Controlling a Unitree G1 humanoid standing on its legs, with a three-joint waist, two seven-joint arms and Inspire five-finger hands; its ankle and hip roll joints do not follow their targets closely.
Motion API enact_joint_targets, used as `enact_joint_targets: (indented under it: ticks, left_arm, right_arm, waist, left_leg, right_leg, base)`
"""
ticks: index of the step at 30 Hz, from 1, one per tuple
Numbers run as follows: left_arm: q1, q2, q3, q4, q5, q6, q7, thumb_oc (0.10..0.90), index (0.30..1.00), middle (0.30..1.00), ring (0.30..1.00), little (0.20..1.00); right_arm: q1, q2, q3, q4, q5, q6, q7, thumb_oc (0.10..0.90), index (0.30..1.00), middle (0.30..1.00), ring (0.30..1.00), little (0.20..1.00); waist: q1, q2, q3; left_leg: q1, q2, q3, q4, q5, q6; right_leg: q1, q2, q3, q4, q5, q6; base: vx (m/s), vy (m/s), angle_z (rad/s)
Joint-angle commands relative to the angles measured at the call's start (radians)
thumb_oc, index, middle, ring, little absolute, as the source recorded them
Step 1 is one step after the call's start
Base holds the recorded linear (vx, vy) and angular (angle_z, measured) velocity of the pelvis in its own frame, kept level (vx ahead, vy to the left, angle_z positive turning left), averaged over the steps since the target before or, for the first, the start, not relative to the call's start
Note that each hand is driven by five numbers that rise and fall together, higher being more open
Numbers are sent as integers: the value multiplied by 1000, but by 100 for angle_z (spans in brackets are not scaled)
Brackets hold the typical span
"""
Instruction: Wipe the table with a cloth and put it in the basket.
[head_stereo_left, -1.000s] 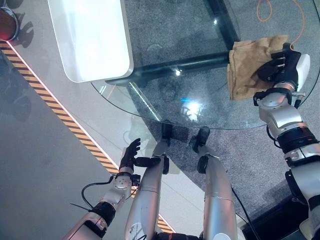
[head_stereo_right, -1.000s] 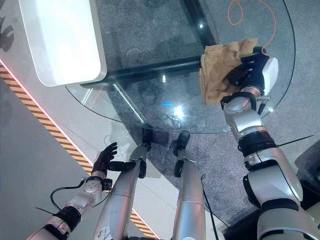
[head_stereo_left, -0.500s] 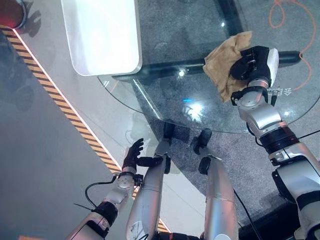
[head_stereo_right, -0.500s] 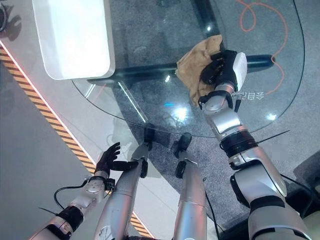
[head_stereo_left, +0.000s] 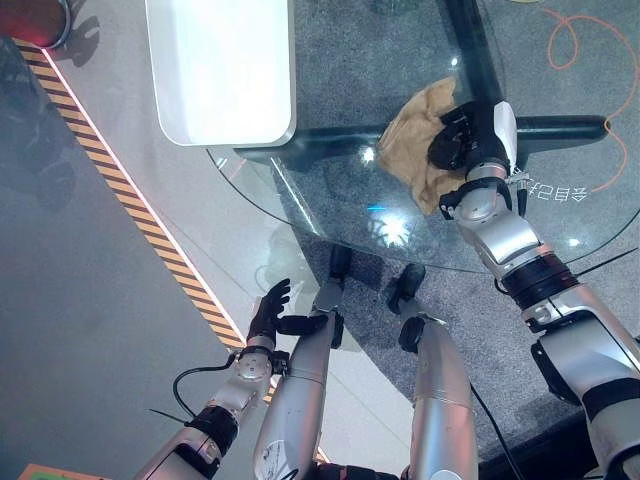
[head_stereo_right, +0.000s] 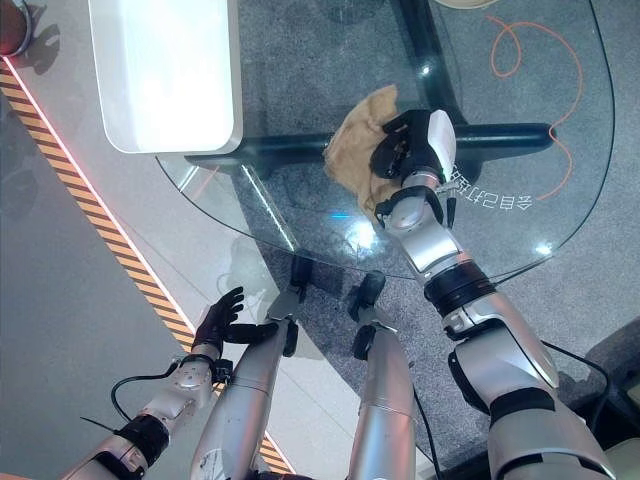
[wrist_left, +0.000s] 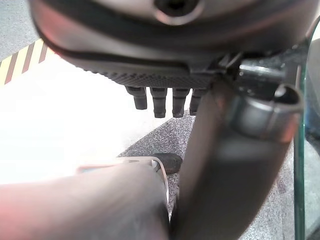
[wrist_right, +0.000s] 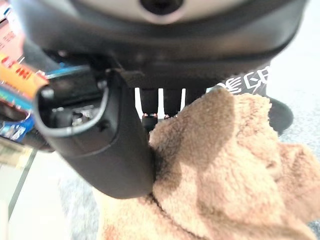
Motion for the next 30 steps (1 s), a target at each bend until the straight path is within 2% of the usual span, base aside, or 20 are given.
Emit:
enact_joint_targets:
  ticks: [1, 9, 16, 21, 24, 30]
  left_arm:
    - [121, 13, -57, -62, 13, -1, 11, 800, 900, 900, 900, 900]
    - [125, 29, -54, -66, 19, 1, -2, 800, 900, 900, 900, 900]
    - [124, 32, -58, -64, 23, 2, -2, 800, 900, 900, 900, 900]
    - [126, 32, -54, -61, 22, 0, 1, 800, 900, 900, 900, 900]
    - [125, 33, -55, -69, 25, 3, -1, 800, 900, 900, 900, 900]
    - [128, 36, -58, -73, 24, 6, -7, 800, 900, 900, 900, 900]
  right_arm:
    - [-29, 169, 156, -114, 19, -54, 192, 100, 300, 300, 300, 200]
    - [-30, 176, 189, -121, 11, -68, 268, 100, 300, 300, 300, 200]
    - [-38, 180, 196, -107, 33, -81, 241, 100, 300, 300, 300, 200]
    - [-42, 181, 208, -137, 7, -115, 352, 100, 300, 300, 300, 200]
    - [-40, 188, 229, -175, -13, -106, 399, 100, 300, 300, 300, 200]
    - [-33, 199, 256, -189, -51, -96, 434, 100, 300, 300, 300, 200]
  waist:
    - [67, 34, -12]
    - [74, 34, -12]
    - [77, 33, -12]
    - [77, 27, -12]
    - [79, 27, -12]
    - [83, 31, -12]
  left_leg:
    - [-24, -59, 42, 136, -155, 59]
    - [-28, -57, 40, 136, -152, 56]
    - [-29, -55, 38, 135, -150, 56]
    - [-31, -53, 38, 135, -149, 53]
    - [-33, -55, 37, 136, -149, 54]
    - [-36, -58, 37, 142, -149, 55]
  right_leg:
    - [-7, -36, 35, -106, 97, 131]
    - [-6, -39, 30, -108, 99, 133]
    - [-5, -39, 28, -110, 102, 135]
    - [-5, -39, 22, -113, 104, 136]
    - [-8, -41, 21, -111, 104, 136]
    - [-11, -43, 22, -108, 102, 134]
  base:
    - [0, 0, 0]
    - [-3, -11, 3]
    - [0, 0, 0]
    - [0, 0, 0]
    - [0, 0, 0]
    - [4, 0, 3]
